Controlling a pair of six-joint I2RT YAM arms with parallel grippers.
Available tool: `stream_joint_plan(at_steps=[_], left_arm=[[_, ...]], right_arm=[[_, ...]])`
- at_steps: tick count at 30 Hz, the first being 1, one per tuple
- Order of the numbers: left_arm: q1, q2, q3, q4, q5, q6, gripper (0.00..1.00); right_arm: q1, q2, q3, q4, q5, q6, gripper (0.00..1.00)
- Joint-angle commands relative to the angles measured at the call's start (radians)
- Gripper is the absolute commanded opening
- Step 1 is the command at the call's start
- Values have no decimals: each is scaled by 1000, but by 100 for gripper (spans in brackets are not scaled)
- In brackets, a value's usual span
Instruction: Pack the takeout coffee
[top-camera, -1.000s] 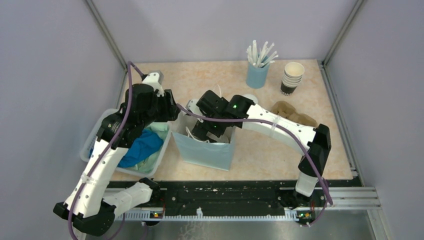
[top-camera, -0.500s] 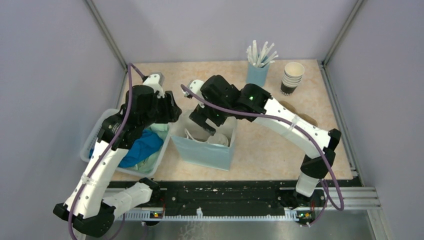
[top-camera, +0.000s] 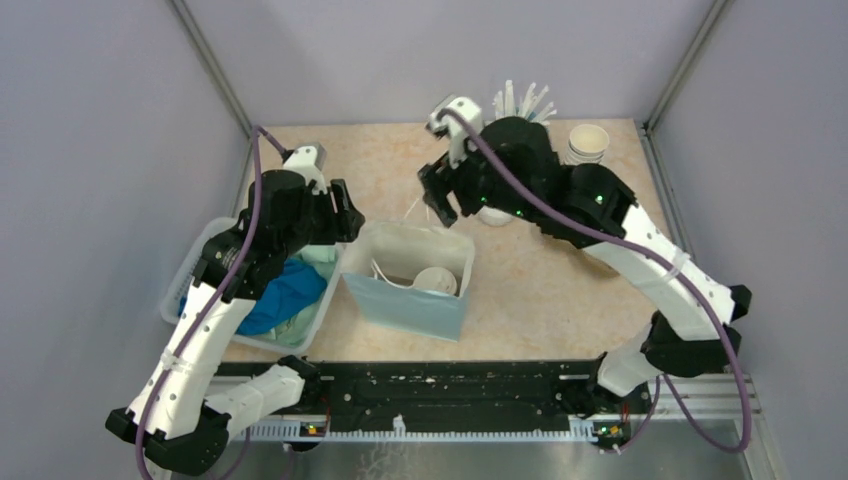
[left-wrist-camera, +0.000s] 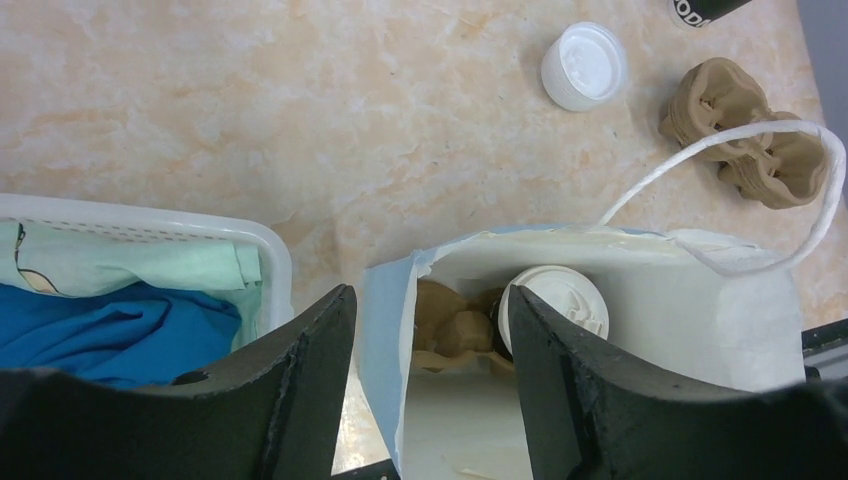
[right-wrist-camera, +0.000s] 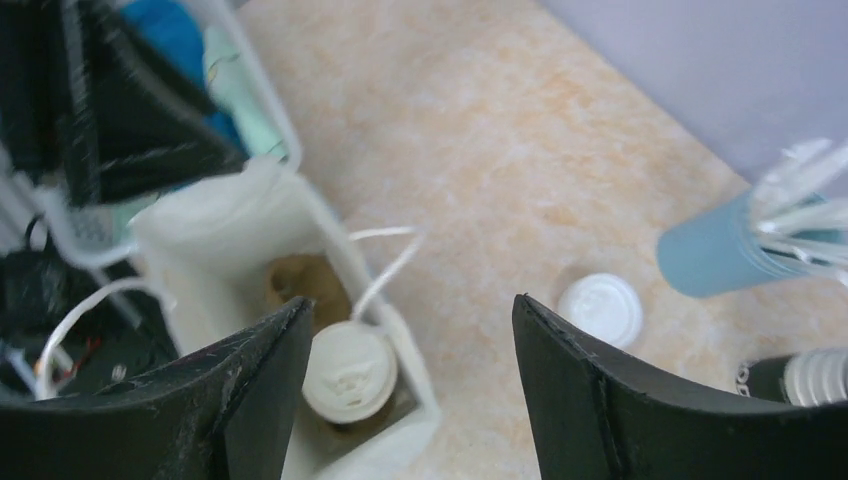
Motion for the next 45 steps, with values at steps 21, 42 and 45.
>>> stream_joint_plan(at_steps=[21,42,45], left_arm=[[-3,-1,-4,101,8,103,75],[-3,53,-7,48,-22,114,77],[-3,52,-3,40,-25,106,77]], right_arm=[[-719,377,3,705,29,147,71],[-783,710,219,688,57,70,51],[-785,707,194,685,50,75,49]])
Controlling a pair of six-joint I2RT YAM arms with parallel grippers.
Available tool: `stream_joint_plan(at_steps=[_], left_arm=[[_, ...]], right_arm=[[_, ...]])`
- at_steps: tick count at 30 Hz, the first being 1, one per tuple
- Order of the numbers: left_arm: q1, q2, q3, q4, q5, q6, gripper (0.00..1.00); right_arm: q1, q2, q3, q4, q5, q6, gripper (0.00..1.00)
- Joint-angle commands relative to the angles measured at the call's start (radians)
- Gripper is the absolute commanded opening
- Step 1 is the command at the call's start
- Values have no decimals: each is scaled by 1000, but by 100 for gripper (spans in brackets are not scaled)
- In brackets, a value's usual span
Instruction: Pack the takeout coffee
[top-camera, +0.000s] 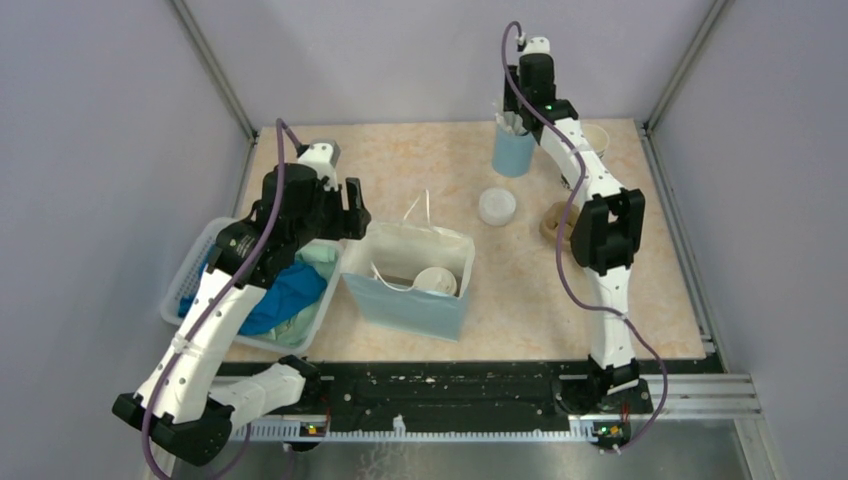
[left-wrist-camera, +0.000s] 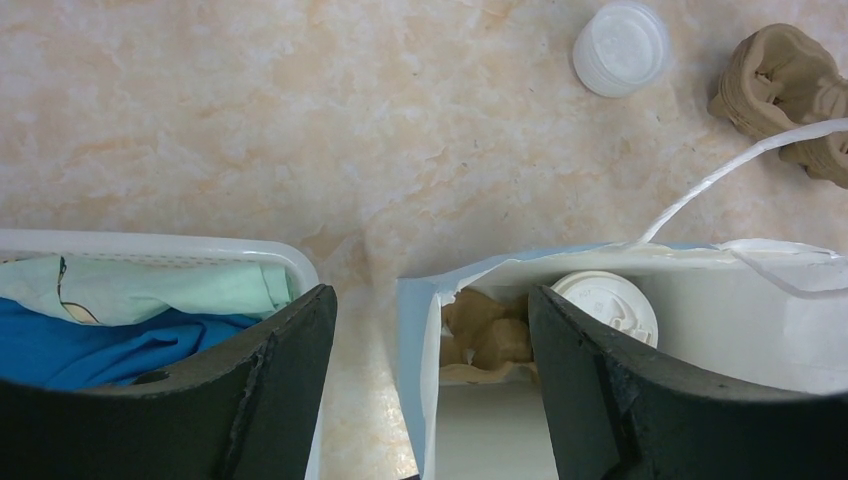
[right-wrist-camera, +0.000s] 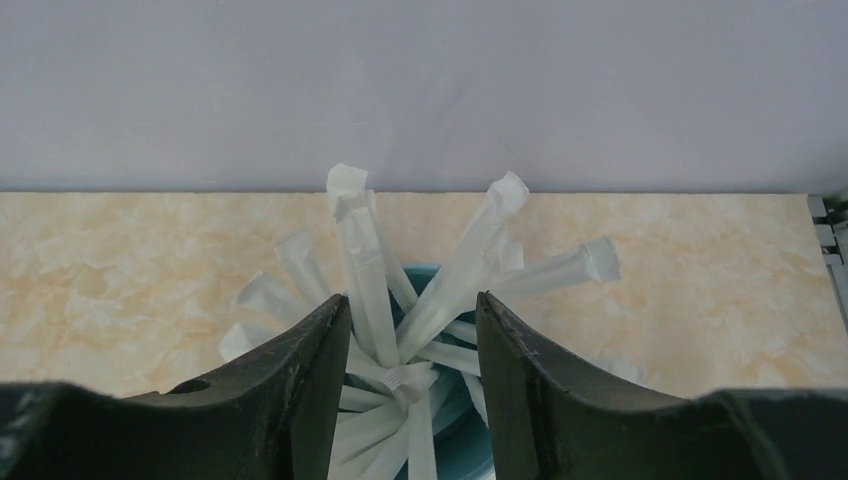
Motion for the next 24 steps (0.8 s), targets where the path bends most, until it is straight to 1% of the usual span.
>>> stream_joint_plan(at_steps=[1,3,5,8,10,13,15,20,24], left_arm=[[-3,-4,10,3,-9,0,77],[-4,-11,7,-2,-16,-5,77],[-3,-14,4,-9,-14,-11,77],[-4,-22,5,-20,-9,-16,77],[-4,-29,9,-32,-16,-16,78],[-3,-39,25,-41,-25,-15,78],[-4,-45,32,-45,-21,-16,78],[-3,-73,49,-56,-27,-14,78],[-4,-101,55,-51,-28,-14,79]], right_arm=[[-8,2,18,29,-15,4,49],[-10,1,-6,42,-15,0,46],[-10,4,-9,51,-14,-12,41],[-10,6,8,53,-14,-28,25],[-11,5,21,53,-11,-29,18],[-10,4,58,35,-13,-30,12],[-10,-4,85,22,-10,-32,10],[-10,-70,110,25,11,-57,0],[-10,-139,115,36,15,-58,0]])
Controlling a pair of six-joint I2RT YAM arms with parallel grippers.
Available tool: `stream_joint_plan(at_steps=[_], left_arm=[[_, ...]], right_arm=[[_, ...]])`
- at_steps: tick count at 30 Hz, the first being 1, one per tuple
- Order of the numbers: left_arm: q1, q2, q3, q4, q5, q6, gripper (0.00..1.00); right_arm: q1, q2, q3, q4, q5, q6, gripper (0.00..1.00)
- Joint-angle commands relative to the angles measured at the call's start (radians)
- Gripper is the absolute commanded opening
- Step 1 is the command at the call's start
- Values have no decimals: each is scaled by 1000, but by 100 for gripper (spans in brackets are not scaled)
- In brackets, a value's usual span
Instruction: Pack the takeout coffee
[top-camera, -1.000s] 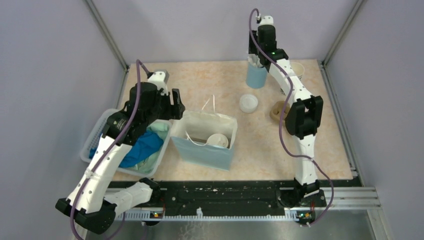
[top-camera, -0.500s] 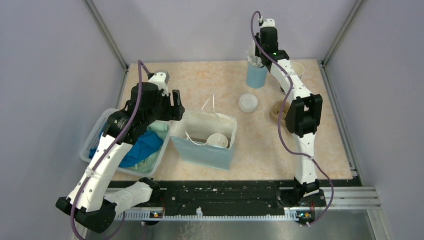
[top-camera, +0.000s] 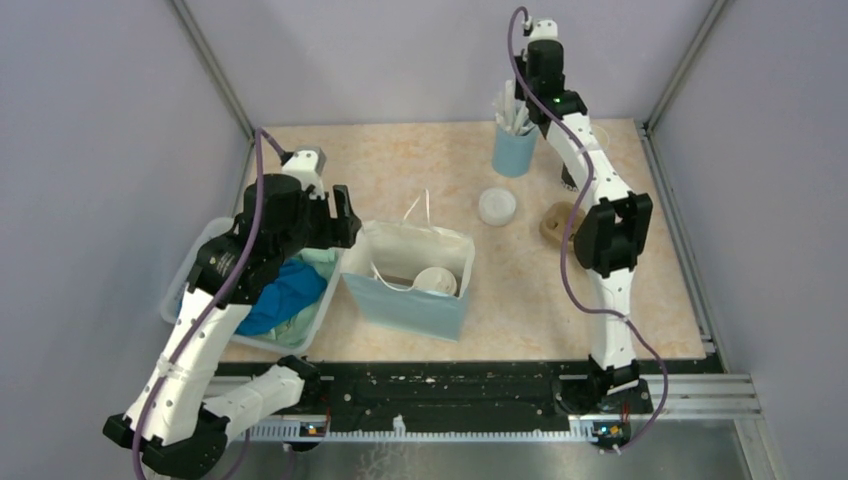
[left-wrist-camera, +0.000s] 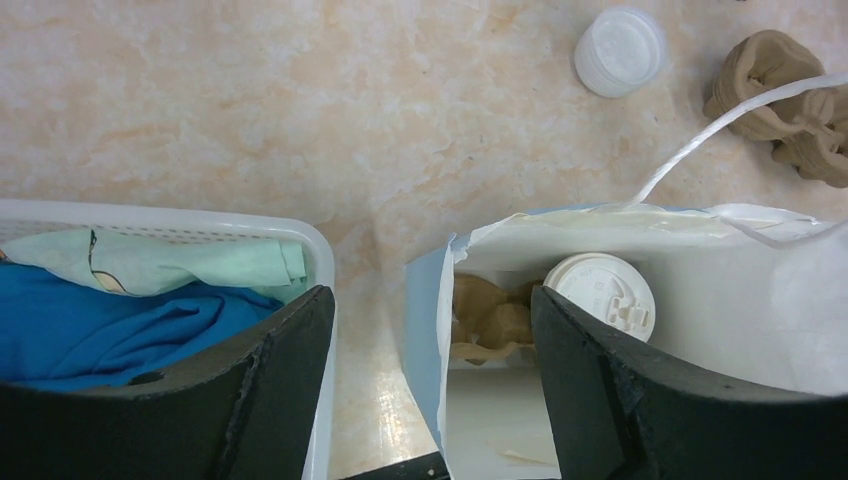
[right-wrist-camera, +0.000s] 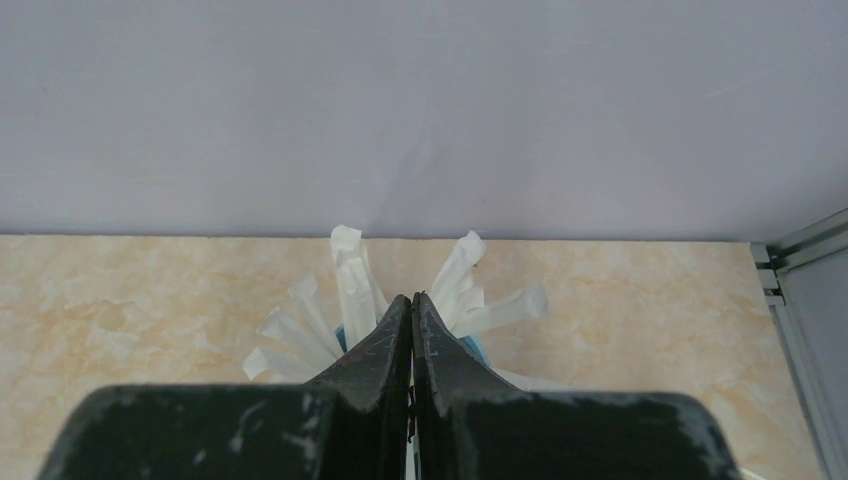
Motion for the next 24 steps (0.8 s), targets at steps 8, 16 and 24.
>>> stream_joint_plan(at_steps=[8,16,24], left_arm=[[-3,-56,91,31,17,-43,79],[-3,-87,96,43,30,-98,79],[-3,-97,172,-31,83,-248,80]], right_arm=[[0,-233,140,-2,-31,26,0],[1,-425,133,-38,-105,93,0],[0,-762,-134,-61,-387,380,0]])
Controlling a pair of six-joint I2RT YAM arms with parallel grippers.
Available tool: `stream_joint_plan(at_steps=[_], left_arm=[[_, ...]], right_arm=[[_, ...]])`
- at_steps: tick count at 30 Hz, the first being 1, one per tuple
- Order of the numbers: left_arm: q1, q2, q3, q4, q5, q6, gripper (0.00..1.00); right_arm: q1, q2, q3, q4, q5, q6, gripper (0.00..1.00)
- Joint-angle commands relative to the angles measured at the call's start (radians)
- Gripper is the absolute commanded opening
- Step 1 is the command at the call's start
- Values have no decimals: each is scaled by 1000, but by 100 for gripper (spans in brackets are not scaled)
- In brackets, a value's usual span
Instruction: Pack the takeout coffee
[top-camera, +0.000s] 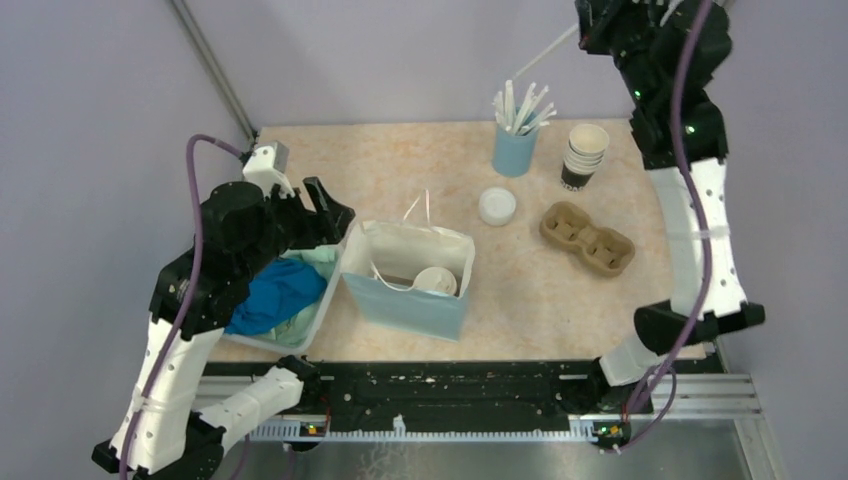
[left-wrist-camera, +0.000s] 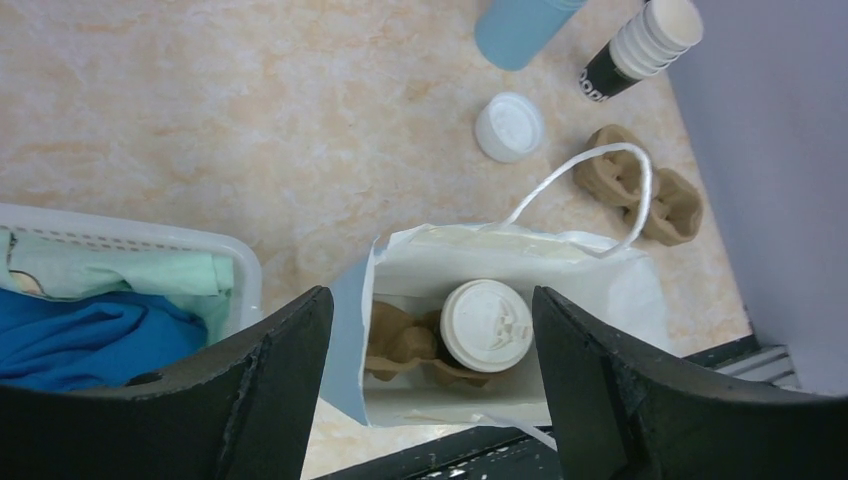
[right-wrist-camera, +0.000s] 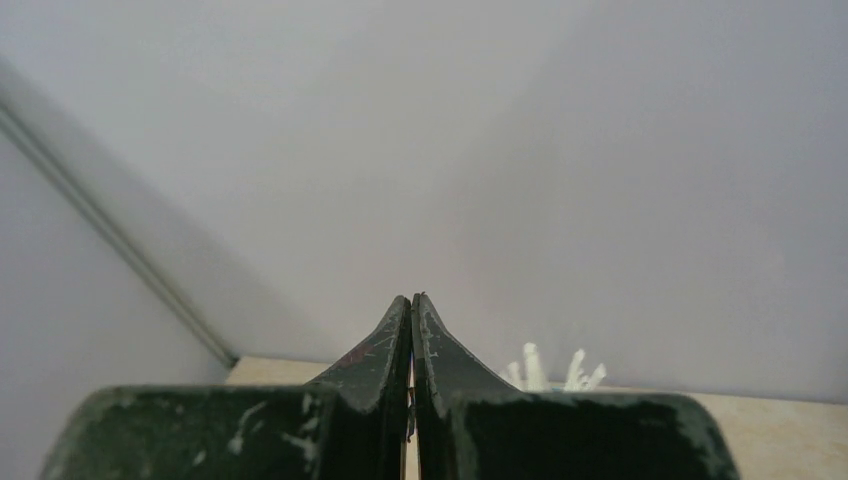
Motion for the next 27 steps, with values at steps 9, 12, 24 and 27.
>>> stream_joint_plan(at_steps=[9,12,24,27], left_arm=[[-3,-42,182,-113,76,-252,80],[-4,-67,174,-116,108,-296,80],[-4,-76,156,-111,94,-307,80],[-3,-64,147,-93,77,-295,80]], right_arm=[[1,-513,-408,46,-620,506,0],[6,-573,-492,64,-661,552,0],[344,-494,-569,48,-453,429,0],[442,-430,-541,21,-368,340,0]])
